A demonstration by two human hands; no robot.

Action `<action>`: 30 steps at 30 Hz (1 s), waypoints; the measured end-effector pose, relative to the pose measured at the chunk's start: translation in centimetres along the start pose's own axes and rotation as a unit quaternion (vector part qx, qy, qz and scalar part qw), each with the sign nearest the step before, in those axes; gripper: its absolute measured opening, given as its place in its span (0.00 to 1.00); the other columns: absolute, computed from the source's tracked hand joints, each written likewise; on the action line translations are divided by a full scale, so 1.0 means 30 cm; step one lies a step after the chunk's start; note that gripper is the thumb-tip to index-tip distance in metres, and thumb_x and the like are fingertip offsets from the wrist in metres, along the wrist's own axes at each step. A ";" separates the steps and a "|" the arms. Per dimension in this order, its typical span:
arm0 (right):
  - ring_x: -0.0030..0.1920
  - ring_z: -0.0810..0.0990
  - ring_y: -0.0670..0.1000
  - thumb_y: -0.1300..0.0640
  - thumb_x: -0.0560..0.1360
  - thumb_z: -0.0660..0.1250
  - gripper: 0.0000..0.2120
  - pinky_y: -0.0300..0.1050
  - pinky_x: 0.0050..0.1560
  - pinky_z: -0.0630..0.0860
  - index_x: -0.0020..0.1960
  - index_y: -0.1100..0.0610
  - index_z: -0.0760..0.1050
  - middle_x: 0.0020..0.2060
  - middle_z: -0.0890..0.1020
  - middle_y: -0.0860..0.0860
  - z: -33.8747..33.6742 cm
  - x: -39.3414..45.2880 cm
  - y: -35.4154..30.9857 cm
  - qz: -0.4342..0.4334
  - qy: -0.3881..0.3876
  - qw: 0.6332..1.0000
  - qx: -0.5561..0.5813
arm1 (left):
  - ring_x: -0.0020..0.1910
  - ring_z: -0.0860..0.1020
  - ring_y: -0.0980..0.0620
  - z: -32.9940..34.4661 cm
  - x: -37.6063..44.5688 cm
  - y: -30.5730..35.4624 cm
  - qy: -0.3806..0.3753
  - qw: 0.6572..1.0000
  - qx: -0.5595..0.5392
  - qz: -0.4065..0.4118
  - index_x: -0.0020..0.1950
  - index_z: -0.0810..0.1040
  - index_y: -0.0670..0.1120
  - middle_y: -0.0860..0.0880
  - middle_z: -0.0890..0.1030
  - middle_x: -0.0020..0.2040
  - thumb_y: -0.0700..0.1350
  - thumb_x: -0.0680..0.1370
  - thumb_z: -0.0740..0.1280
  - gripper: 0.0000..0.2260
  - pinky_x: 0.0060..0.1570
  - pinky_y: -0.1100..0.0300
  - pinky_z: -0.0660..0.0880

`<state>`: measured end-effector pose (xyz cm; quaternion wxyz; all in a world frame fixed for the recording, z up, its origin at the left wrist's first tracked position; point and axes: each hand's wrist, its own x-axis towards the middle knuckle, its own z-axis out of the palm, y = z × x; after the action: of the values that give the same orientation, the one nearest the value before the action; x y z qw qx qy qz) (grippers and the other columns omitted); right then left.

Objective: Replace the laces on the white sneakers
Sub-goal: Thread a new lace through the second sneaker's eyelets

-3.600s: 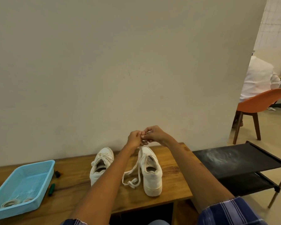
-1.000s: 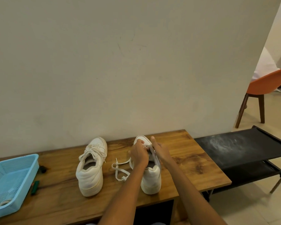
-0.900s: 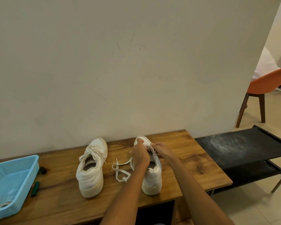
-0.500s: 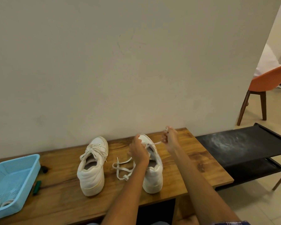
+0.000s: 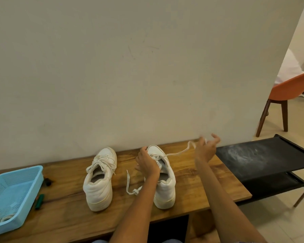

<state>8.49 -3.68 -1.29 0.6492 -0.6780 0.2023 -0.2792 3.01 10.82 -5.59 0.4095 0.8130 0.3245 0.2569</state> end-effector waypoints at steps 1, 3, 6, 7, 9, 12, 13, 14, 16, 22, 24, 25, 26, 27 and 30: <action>0.43 0.77 0.56 0.57 0.79 0.62 0.15 0.45 0.38 0.70 0.63 0.59 0.67 0.41 0.76 0.54 0.010 -0.012 0.014 -0.054 -0.079 0.995 -0.039 | 0.65 0.68 0.47 0.001 0.001 0.000 0.000 1.000 0.003 0.000 0.67 0.69 0.47 0.48 0.74 0.64 0.39 0.80 0.57 0.16 0.62 0.48 0.62; 0.45 0.76 0.51 0.55 0.78 0.64 0.13 0.42 0.44 0.70 0.59 0.60 0.73 0.44 0.77 0.52 0.042 -0.055 0.055 -0.100 -0.274 0.950 -0.115 | 0.66 0.67 0.46 -0.005 -0.001 0.004 0.005 1.000 0.006 0.002 0.68 0.68 0.47 0.47 0.72 0.66 0.38 0.80 0.57 0.17 0.62 0.47 0.62; 0.43 0.73 0.49 0.55 0.78 0.64 0.12 0.34 0.37 0.66 0.52 0.64 0.78 0.42 0.77 0.52 0.091 -0.120 0.135 -0.153 -0.481 0.826 -0.251 | 0.67 0.67 0.47 -0.009 -0.003 0.002 0.010 1.000 0.006 -0.002 0.69 0.67 0.46 0.47 0.71 0.67 0.37 0.80 0.57 0.18 0.61 0.47 0.63; 0.42 0.73 0.49 0.55 0.79 0.63 0.11 0.33 0.35 0.64 0.50 0.63 0.78 0.41 0.77 0.53 0.108 -0.129 0.151 -0.165 -0.485 0.814 -0.275 | 0.67 0.67 0.47 -0.009 0.000 0.002 0.013 1.000 0.003 -0.004 0.69 0.67 0.47 0.47 0.71 0.67 0.37 0.80 0.57 0.18 0.61 0.48 0.63; 0.42 0.72 0.50 0.56 0.80 0.61 0.09 0.37 0.36 0.65 0.49 0.60 0.76 0.41 0.77 0.55 0.117 -0.137 0.166 -0.134 -0.440 0.849 -0.258 | 0.66 0.67 0.46 -0.003 0.004 -0.004 0.016 1.000 -0.003 -0.015 0.69 0.67 0.47 0.47 0.72 0.67 0.37 0.80 0.58 0.18 0.60 0.48 0.64; 0.44 0.73 0.52 0.57 0.82 0.55 0.10 0.46 0.44 0.69 0.53 0.59 0.72 0.45 0.76 0.56 0.090 -0.110 0.113 0.123 -0.164 0.979 0.010 | 0.66 0.67 0.46 0.002 0.009 -0.010 0.013 0.999 -0.013 -0.027 0.69 0.68 0.47 0.47 0.73 0.66 0.37 0.79 0.58 0.18 0.61 0.47 0.63; 0.45 0.73 0.53 0.56 0.82 0.53 0.10 0.47 0.45 0.70 0.56 0.60 0.71 0.46 0.75 0.55 0.072 -0.092 0.095 0.158 -0.065 0.983 0.064 | 0.66 0.67 0.46 0.004 0.009 -0.011 0.014 0.999 -0.016 -0.030 0.69 0.68 0.47 0.47 0.72 0.66 0.37 0.79 0.58 0.18 0.61 0.47 0.63; 0.45 0.73 0.54 0.57 0.82 0.52 0.10 0.48 0.44 0.70 0.58 0.61 0.69 0.47 0.75 0.56 0.059 -0.082 0.081 0.150 -0.027 0.986 0.064 | 0.66 0.67 0.46 0.005 0.010 -0.012 0.016 0.999 -0.019 -0.032 0.68 0.68 0.47 0.46 0.73 0.66 0.37 0.79 0.57 0.17 0.61 0.47 0.63; 0.45 0.74 0.54 0.58 0.82 0.55 0.11 0.47 0.43 0.70 0.61 0.62 0.67 0.50 0.76 0.58 0.051 -0.085 0.065 0.068 -0.089 0.994 0.000 | 0.65 0.68 0.45 0.014 0.015 -0.018 0.014 0.999 -0.025 -0.037 0.67 0.69 0.47 0.46 0.74 0.64 0.38 0.80 0.57 0.16 0.60 0.46 0.64; 0.50 0.75 0.51 0.52 0.79 0.61 0.12 0.41 0.48 0.68 0.55 0.60 0.76 0.52 0.78 0.54 0.101 -0.167 0.110 -0.108 -0.483 0.823 -0.278 | 0.55 0.76 0.45 0.024 0.046 -0.043 -0.014 0.988 -0.110 -0.108 0.62 0.72 0.42 0.43 0.78 0.55 0.34 0.79 0.56 0.14 0.48 0.57 0.72; 0.42 0.72 0.50 0.54 0.80 0.60 0.12 0.41 0.42 0.65 0.42 0.59 0.74 0.42 0.77 0.54 0.112 -0.169 0.116 -0.113 -0.457 0.827 -0.307 | 0.55 0.76 0.45 0.015 0.040 -0.043 -0.020 0.985 -0.128 -0.117 0.63 0.71 0.41 0.43 0.79 0.54 0.33 0.79 0.56 0.14 0.49 0.57 0.72; 0.40 0.71 0.49 0.55 0.80 0.59 0.12 0.41 0.40 0.64 0.40 0.59 0.73 0.41 0.76 0.55 0.115 -0.164 0.117 -0.086 -0.413 0.859 -0.289 | 0.55 0.76 0.45 0.006 0.039 -0.042 -0.019 0.984 -0.132 -0.121 0.63 0.71 0.42 0.43 0.79 0.55 0.33 0.79 0.56 0.14 0.50 0.56 0.72; 0.40 0.71 0.50 0.56 0.81 0.57 0.12 0.42 0.40 0.66 0.44 0.61 0.74 0.43 0.77 0.57 0.106 -0.154 0.118 -0.031 -0.351 0.903 -0.247 | 0.55 0.77 0.45 0.004 0.037 -0.043 -0.019 0.983 -0.133 -0.125 0.63 0.71 0.42 0.43 0.79 0.55 0.33 0.79 0.55 0.14 0.50 0.57 0.72; 0.42 0.72 0.52 0.56 0.81 0.57 0.12 0.45 0.42 0.68 0.50 0.63 0.74 0.46 0.78 0.58 0.090 -0.141 0.116 0.020 -0.275 0.940 -0.201 | 0.54 0.77 0.45 0.005 0.035 -0.043 -0.018 0.983 -0.133 -0.127 0.62 0.72 0.42 0.43 0.79 0.55 0.34 0.79 0.55 0.14 0.49 0.57 0.71; 0.53 0.77 0.59 0.56 0.80 0.59 0.15 0.51 0.51 0.72 0.64 0.62 0.68 0.55 0.78 0.60 0.049 -0.117 0.115 -0.005 -0.228 0.948 -0.220 | 0.55 0.77 0.45 0.002 0.035 -0.038 -0.016 0.981 -0.139 -0.132 0.60 0.73 0.42 0.43 0.79 0.55 0.34 0.79 0.55 0.13 0.47 0.58 0.70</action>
<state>7.06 -0.59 -5.13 0.5110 -0.8507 0.1024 -0.0686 3.37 12.08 -6.41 0.5540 0.7024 0.3831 0.2303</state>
